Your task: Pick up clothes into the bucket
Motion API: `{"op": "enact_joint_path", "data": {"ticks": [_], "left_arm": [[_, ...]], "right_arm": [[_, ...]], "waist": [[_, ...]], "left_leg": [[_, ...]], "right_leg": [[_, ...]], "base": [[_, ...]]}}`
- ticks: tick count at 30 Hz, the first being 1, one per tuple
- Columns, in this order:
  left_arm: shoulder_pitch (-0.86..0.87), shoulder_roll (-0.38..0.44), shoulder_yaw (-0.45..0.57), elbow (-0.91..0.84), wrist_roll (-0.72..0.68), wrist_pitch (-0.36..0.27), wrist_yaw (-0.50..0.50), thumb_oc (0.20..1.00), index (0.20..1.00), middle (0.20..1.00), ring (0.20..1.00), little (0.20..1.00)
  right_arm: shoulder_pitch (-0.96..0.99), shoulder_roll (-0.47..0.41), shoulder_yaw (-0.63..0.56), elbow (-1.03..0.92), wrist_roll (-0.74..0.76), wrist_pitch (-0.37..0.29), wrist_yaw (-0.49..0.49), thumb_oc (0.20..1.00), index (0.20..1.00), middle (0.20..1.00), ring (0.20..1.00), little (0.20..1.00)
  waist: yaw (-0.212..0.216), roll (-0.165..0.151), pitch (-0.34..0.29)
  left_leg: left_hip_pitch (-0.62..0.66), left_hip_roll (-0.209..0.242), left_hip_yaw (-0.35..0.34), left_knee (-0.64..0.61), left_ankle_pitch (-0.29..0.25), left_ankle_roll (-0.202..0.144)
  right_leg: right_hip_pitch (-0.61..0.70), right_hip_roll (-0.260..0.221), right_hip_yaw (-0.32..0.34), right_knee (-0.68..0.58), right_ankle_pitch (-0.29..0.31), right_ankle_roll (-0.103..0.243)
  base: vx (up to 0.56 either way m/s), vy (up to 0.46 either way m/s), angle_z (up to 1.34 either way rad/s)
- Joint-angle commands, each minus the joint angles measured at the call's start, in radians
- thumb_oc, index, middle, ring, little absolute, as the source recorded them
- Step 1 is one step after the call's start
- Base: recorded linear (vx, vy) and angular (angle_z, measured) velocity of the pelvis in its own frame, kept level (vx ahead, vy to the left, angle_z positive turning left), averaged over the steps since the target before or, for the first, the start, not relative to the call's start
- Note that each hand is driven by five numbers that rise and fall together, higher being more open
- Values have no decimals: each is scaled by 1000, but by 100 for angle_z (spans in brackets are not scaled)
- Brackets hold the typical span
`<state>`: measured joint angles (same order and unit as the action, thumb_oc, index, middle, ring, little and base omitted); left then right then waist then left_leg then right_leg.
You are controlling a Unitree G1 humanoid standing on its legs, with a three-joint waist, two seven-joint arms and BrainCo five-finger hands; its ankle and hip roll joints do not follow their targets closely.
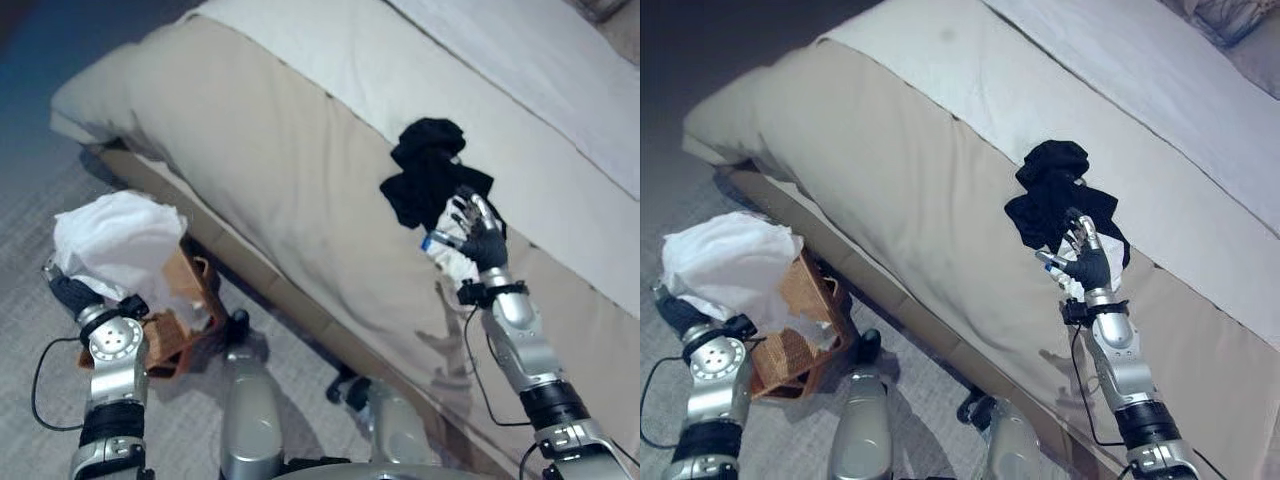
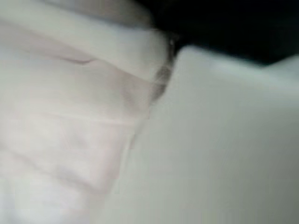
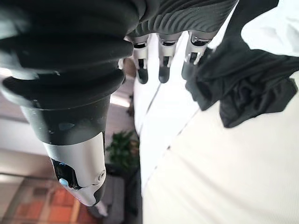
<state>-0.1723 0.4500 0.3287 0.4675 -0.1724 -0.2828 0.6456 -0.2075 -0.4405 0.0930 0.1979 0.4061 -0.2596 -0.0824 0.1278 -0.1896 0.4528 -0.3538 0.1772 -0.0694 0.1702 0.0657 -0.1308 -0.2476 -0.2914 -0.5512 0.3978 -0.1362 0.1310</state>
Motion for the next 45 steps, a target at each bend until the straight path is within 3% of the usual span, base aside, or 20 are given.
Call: {"op": "enact_joint_path", "data": {"ticks": [1,9,13,23,30,34,45], "left_arm": [[-61,133,52,-18,-23,-67,95,200,200,200,200,200],[-110,281,83,45,-3,-46,194,200,200,200,200,200],[-159,374,72,237,-62,-35,163,200,200,200,200,200],[-227,441,-15,440,-66,18,89,200,200,200,200,200],[-244,458,-63,454,-38,38,50,200,200,200,200,200],[-233,459,-104,462,-21,56,-24,200,200,200,200,200],[-267,504,-154,508,26,93,-68,200,200,200,200,200]], "right_arm": [[-7,25,8,-77,57,-93,-31,1000,1000,1000,1000,1000],[13,38,33,-120,125,-139,-46,1000,1000,1000,1000,1000],[20,36,54,-132,162,-152,-37,1000,1000,1000,1000,1000],[51,20,56,-179,227,-189,-16,1000,1000,1000,1000,1000],[60,17,39,-177,239,-194,-15,1000,1000,1000,1000,1000],[45,9,24,-169,241,-191,-14,1000,1000,1000,1000,1000],[31,-22,-4,-202,254,-184,5,1000,1000,1000,1000,1000]], "waist": [[16,-70,3],[13,-121,57],[-1,-146,62],[-35,-204,48],[-48,-209,42],[-55,-200,45],[-77,-190,46]], "left_leg": [[-52,44,-56,89,-62,-22],[-185,38,-96,201,-94,-8],[-242,41,-114,253,-111,-4],[-322,49,-149,316,-134,2],[-341,48,-157,325,-137,7],[-344,45,-153,321,-138,9],[-384,42,-160,375,-160,22]], "right_leg": [[38,-12,-14,-30,76,57],[-42,-11,-37,32,65,61],[-79,-12,-48,68,52,59],[-130,6,-66,102,33,54],[-144,11,-78,103,36,55],[-146,10,-75,90,46,58],[-172,10,-64,101,51,64]], "base": [[-23,-45,12],[-14,-18,12],[32,-5,4],[17,-13,6],[6,6,2],[0,0,0],[-1,13,0]]}}
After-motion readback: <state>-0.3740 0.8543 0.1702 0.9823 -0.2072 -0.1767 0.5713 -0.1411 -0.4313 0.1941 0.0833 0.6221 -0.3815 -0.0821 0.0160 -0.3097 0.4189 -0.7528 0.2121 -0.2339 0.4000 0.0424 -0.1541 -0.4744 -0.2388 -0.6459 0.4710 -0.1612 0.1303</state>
